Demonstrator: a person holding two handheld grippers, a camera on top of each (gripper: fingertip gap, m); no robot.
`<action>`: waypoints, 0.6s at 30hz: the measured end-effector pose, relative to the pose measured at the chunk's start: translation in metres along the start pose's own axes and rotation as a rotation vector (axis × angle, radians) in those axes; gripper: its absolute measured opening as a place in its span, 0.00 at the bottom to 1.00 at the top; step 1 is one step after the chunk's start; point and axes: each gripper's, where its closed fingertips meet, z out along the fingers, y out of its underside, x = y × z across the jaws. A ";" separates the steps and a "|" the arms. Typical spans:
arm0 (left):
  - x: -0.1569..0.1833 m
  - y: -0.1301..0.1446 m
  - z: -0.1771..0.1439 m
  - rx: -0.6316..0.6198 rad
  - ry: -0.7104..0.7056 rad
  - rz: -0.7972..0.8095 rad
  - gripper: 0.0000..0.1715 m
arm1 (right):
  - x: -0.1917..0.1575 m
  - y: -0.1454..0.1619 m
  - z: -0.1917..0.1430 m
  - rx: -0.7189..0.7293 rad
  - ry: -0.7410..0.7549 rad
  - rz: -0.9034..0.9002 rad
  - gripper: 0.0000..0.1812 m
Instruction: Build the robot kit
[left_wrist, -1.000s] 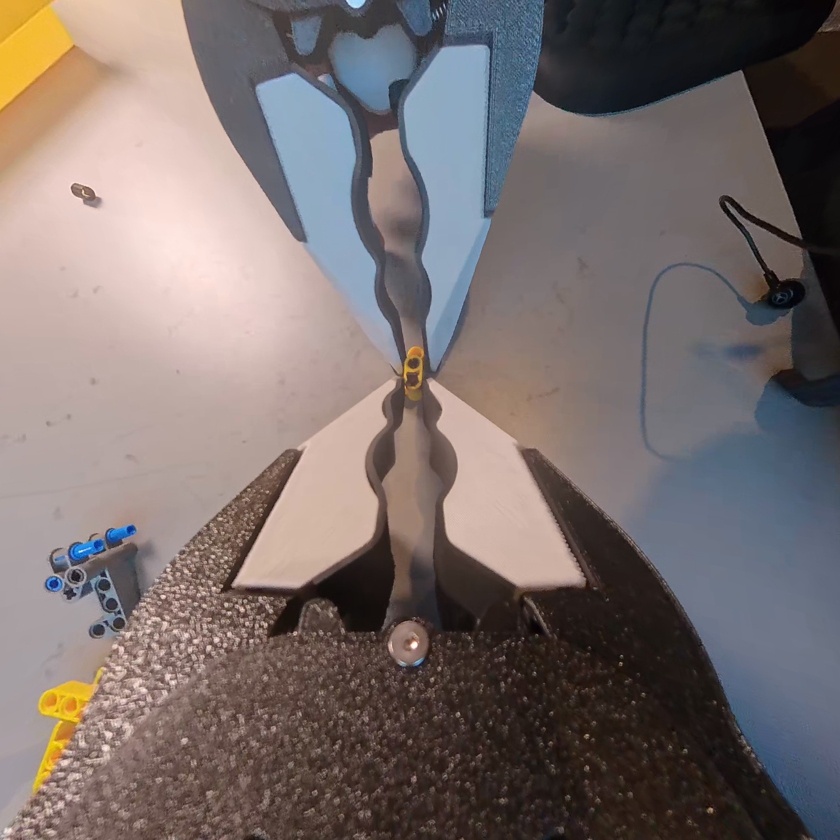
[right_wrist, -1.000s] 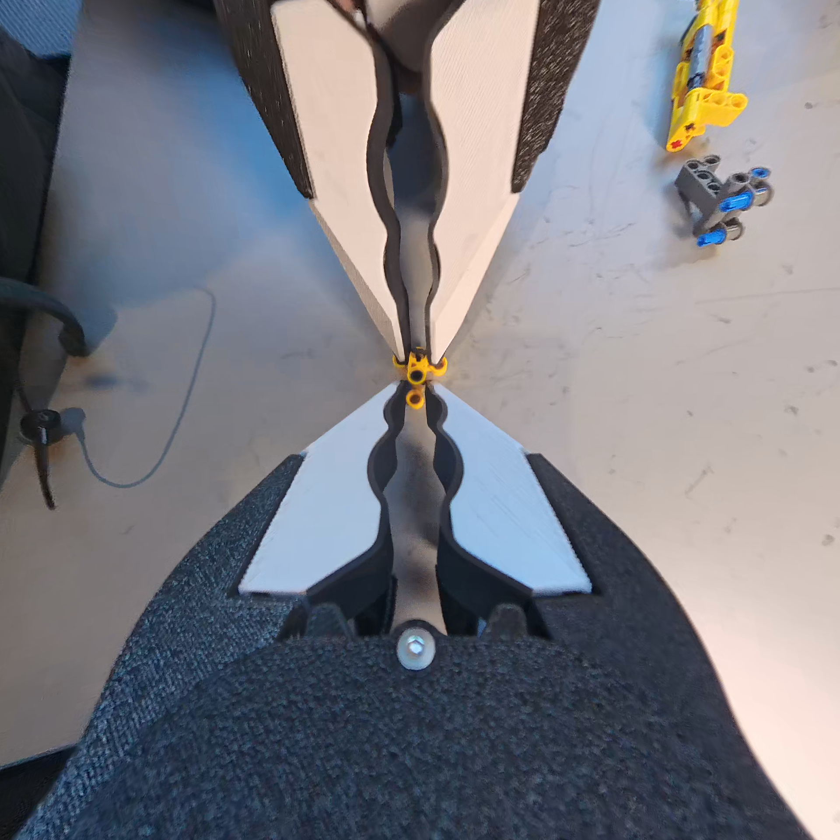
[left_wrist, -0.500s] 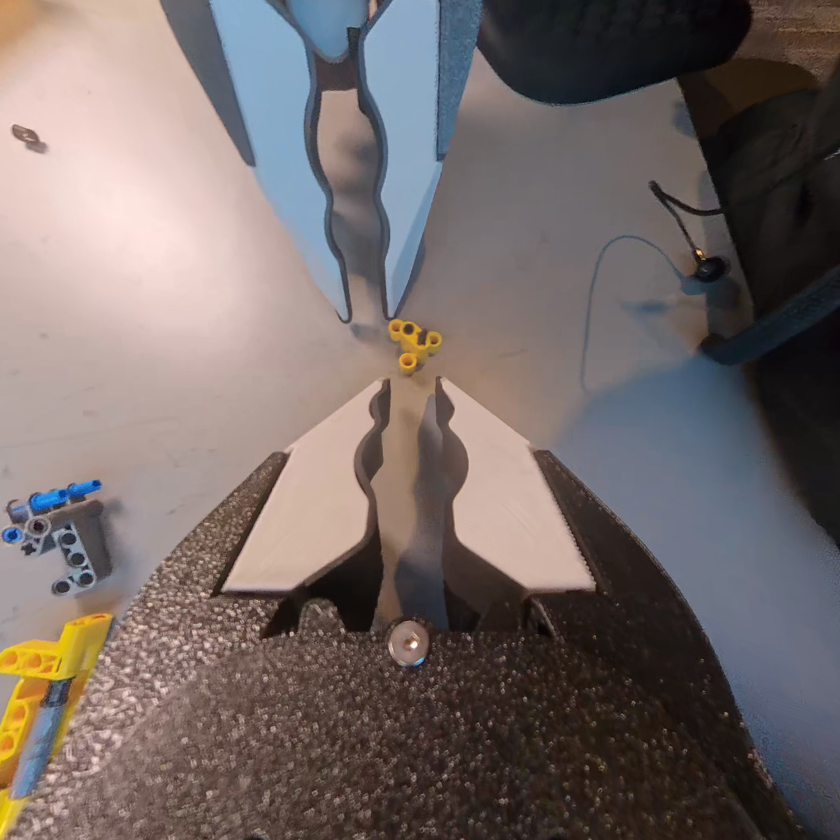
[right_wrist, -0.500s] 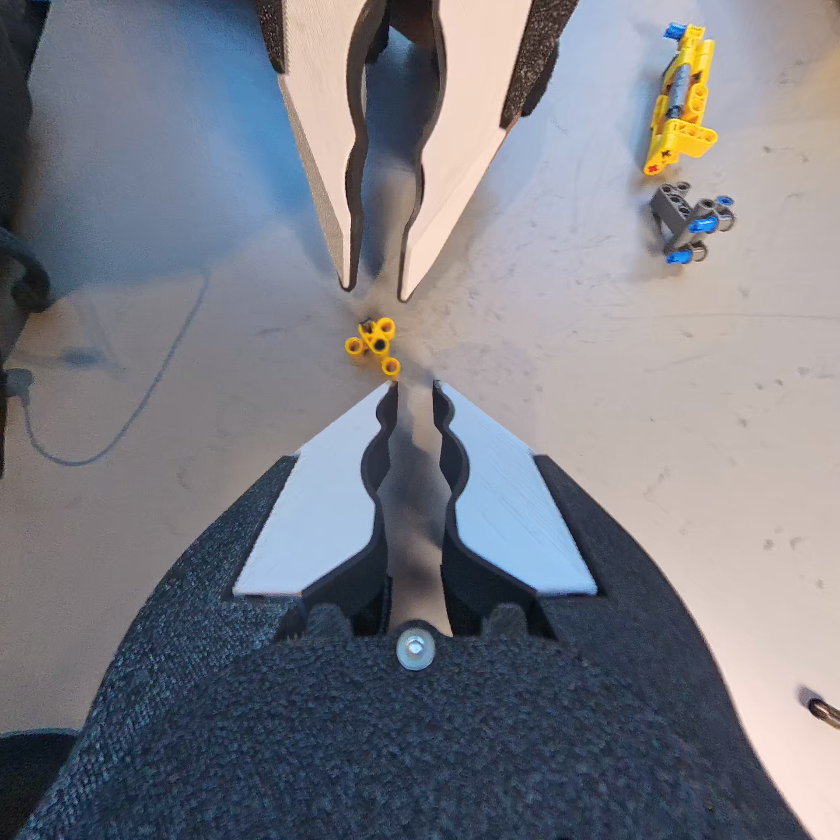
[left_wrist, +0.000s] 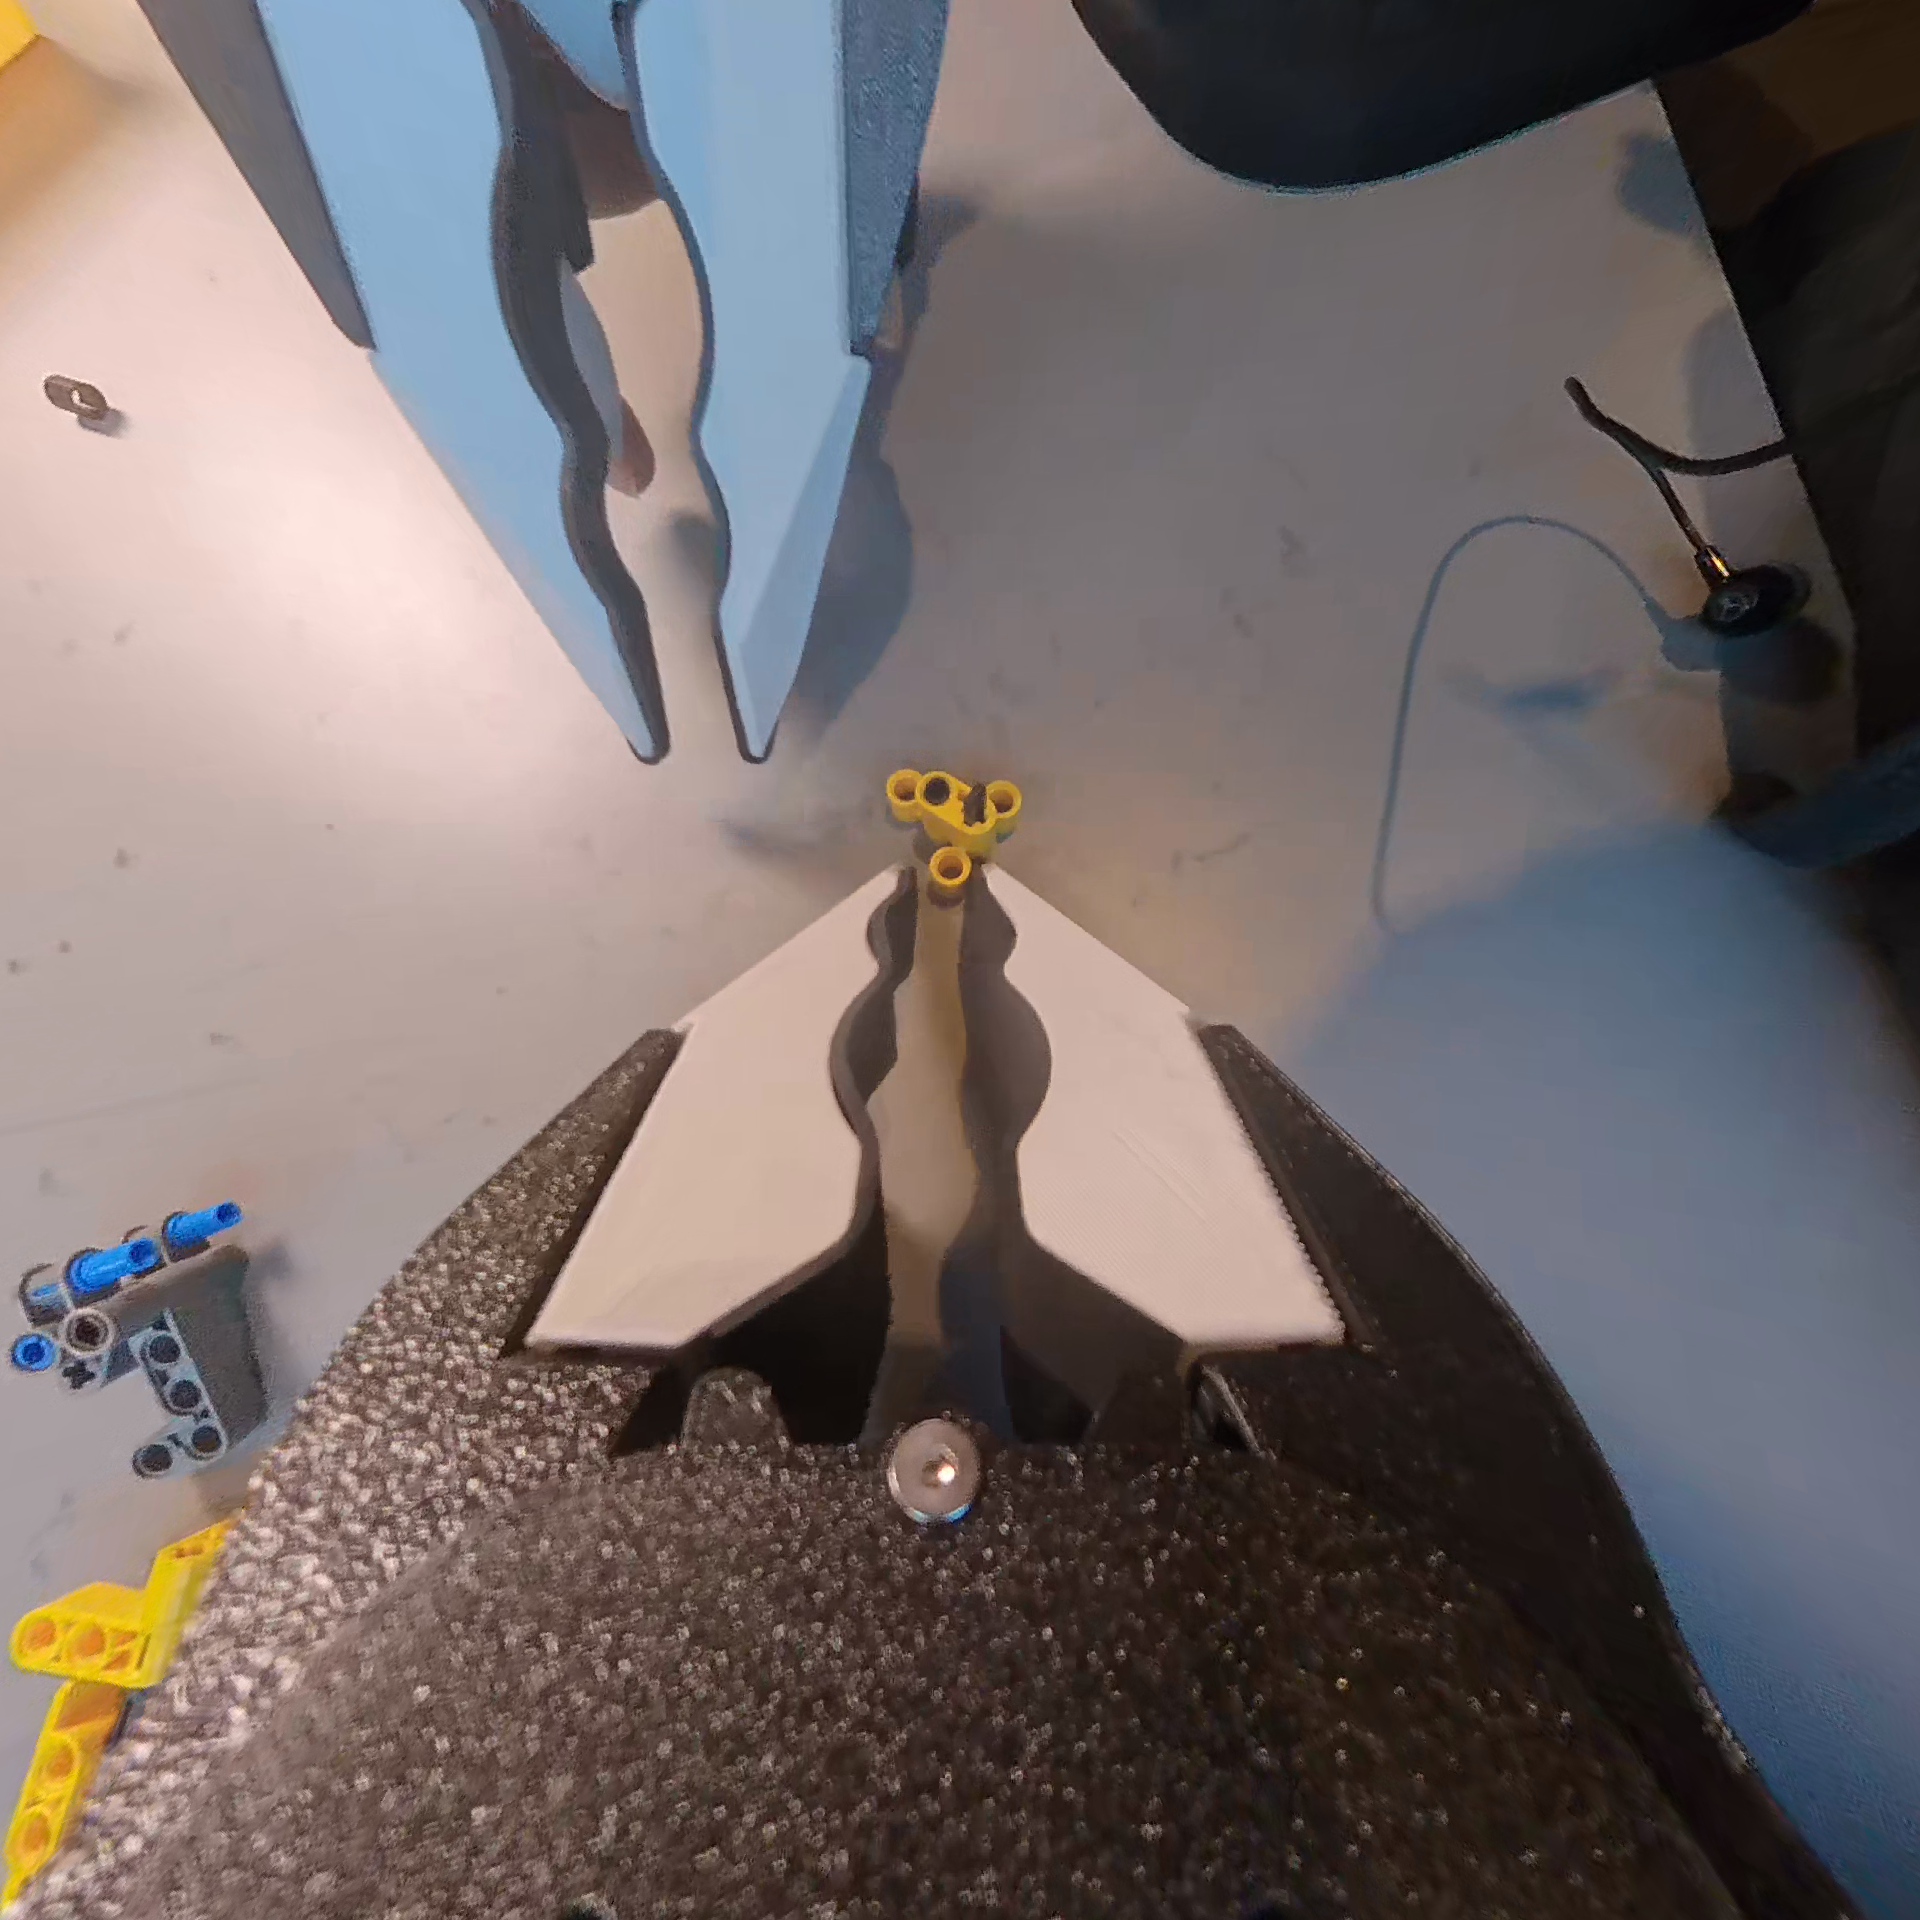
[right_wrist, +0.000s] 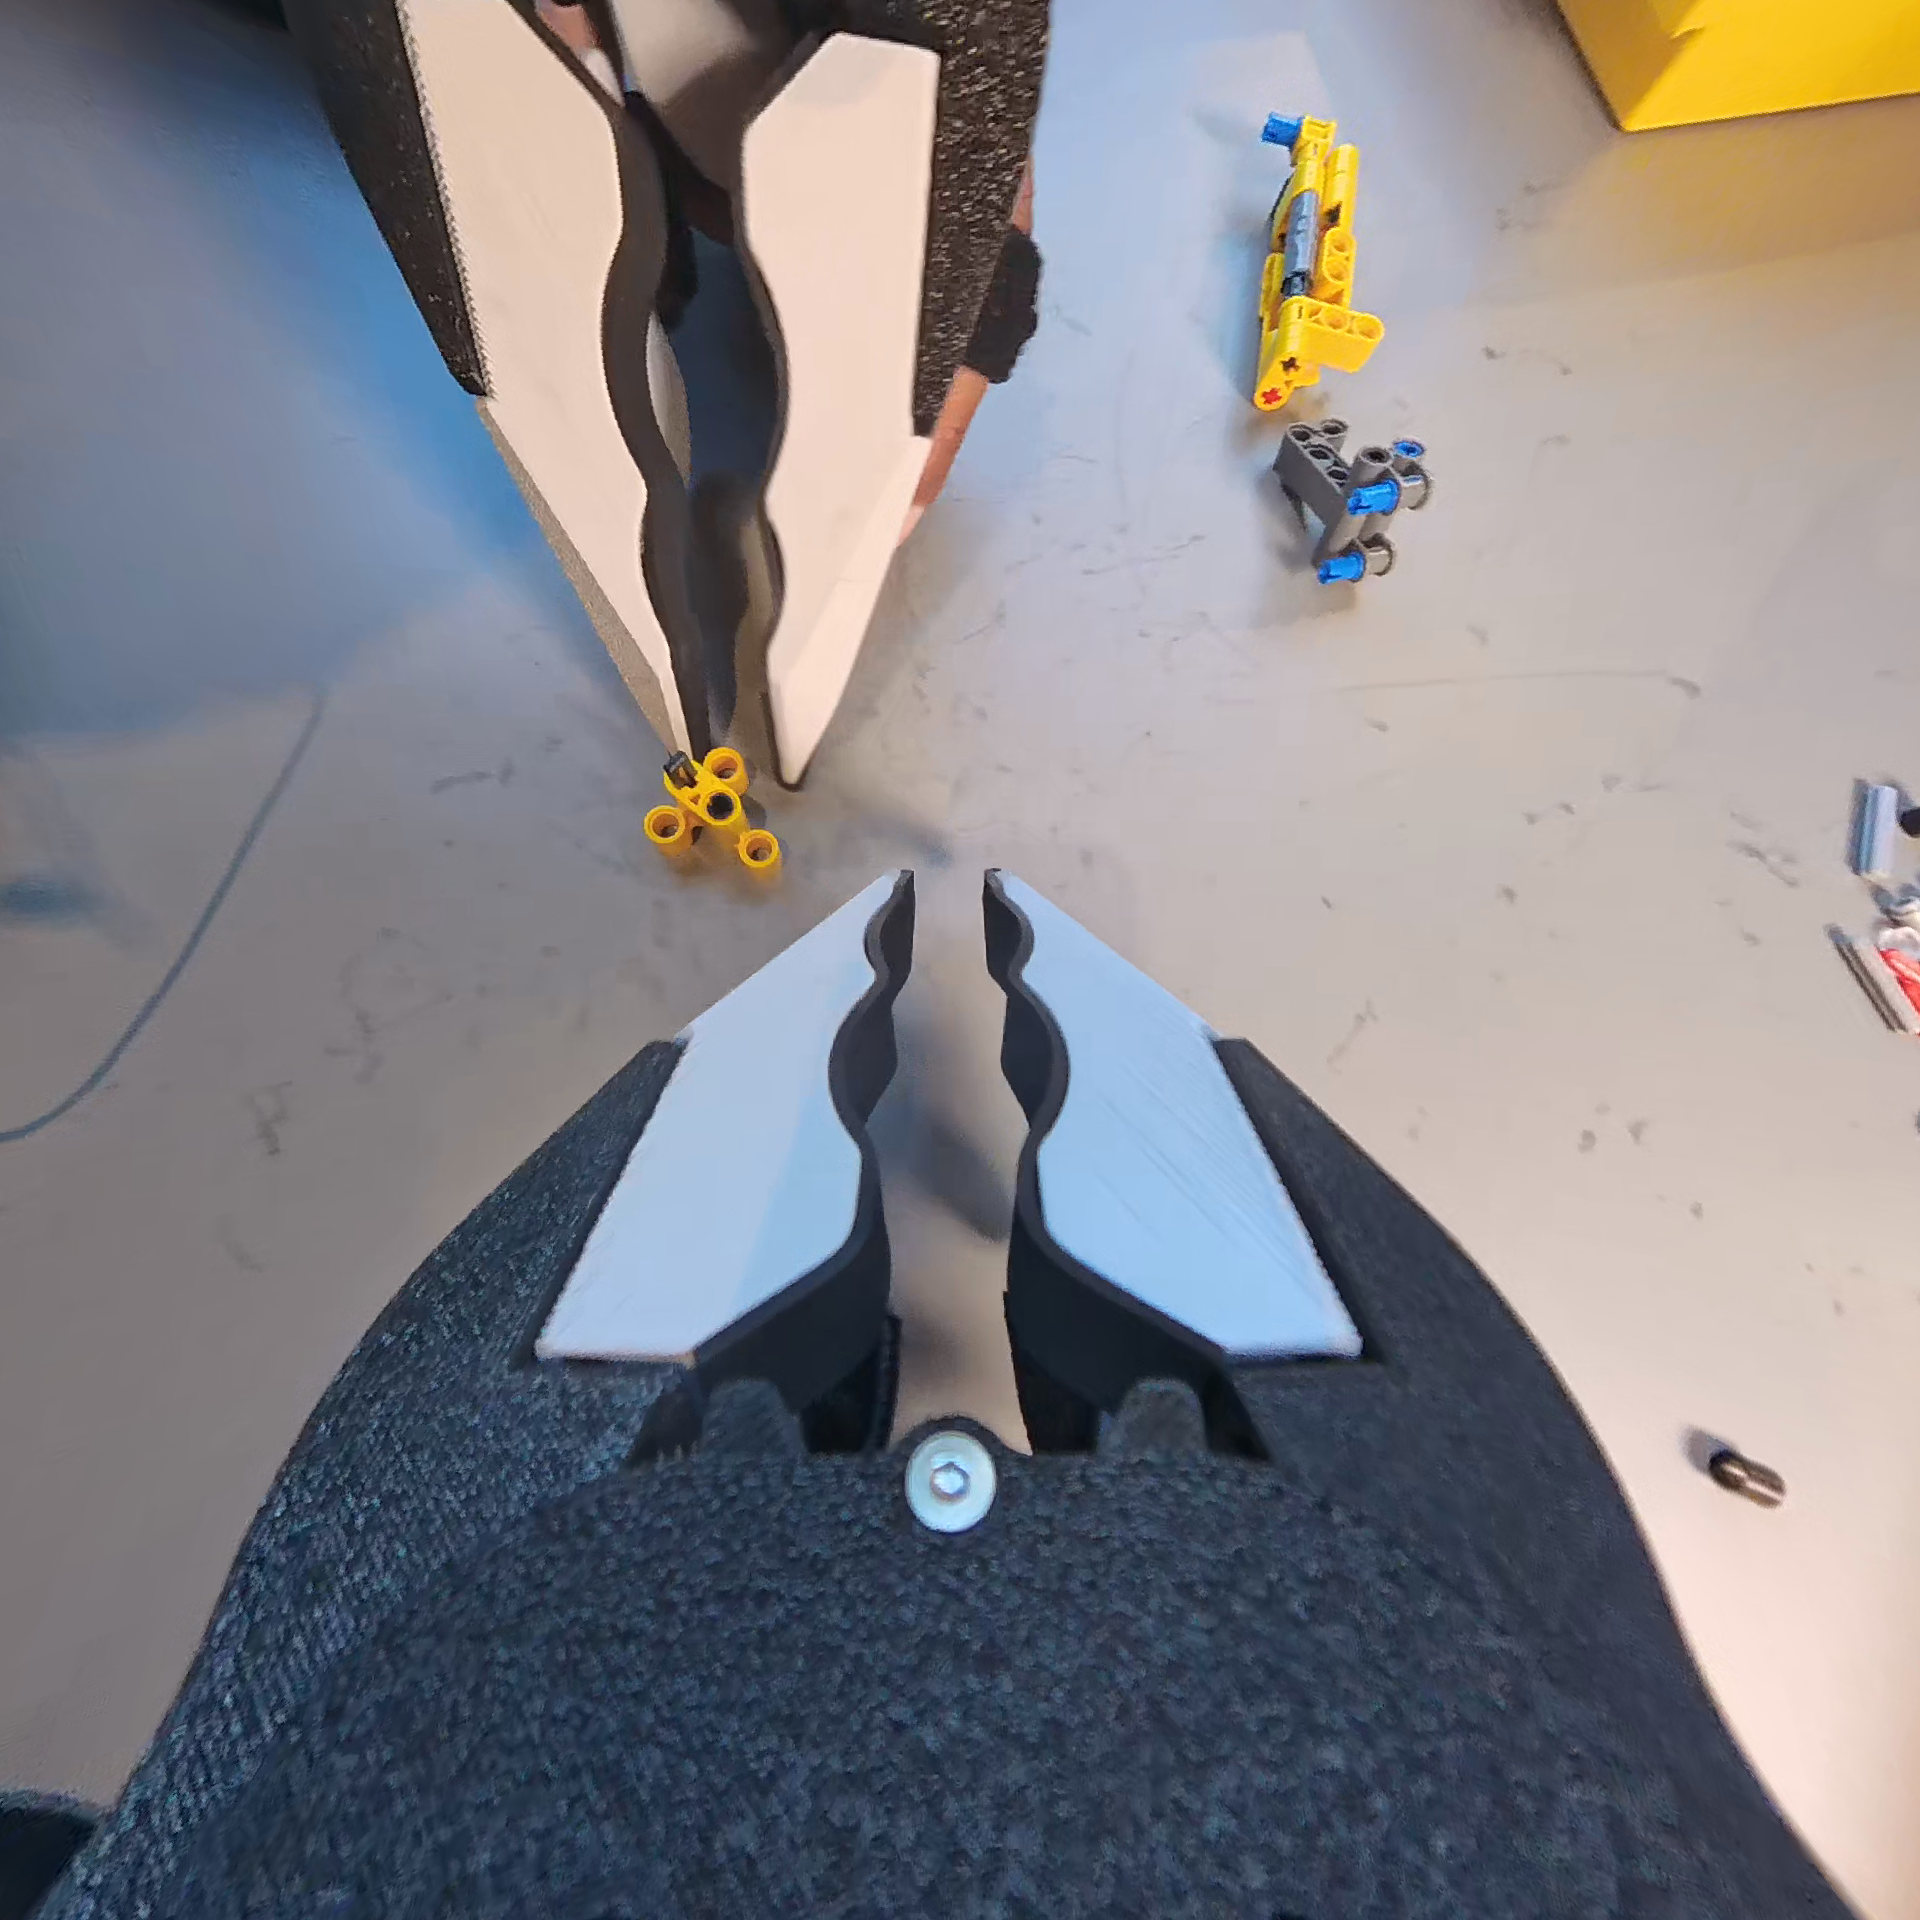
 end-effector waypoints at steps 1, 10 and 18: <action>0.001 0.000 0.000 -0.001 0.003 0.001 0.04 | 0.001 0.000 -0.002 0.005 0.000 0.008 0.07; -0.001 0.002 -0.003 -0.003 -0.012 -0.014 0.04 | -0.021 0.008 -0.015 0.007 -0.127 -0.001 0.10; -0.030 0.006 -0.043 0.070 -0.135 -0.066 0.07 | -0.032 0.000 -0.008 0.041 -0.165 -0.025 0.11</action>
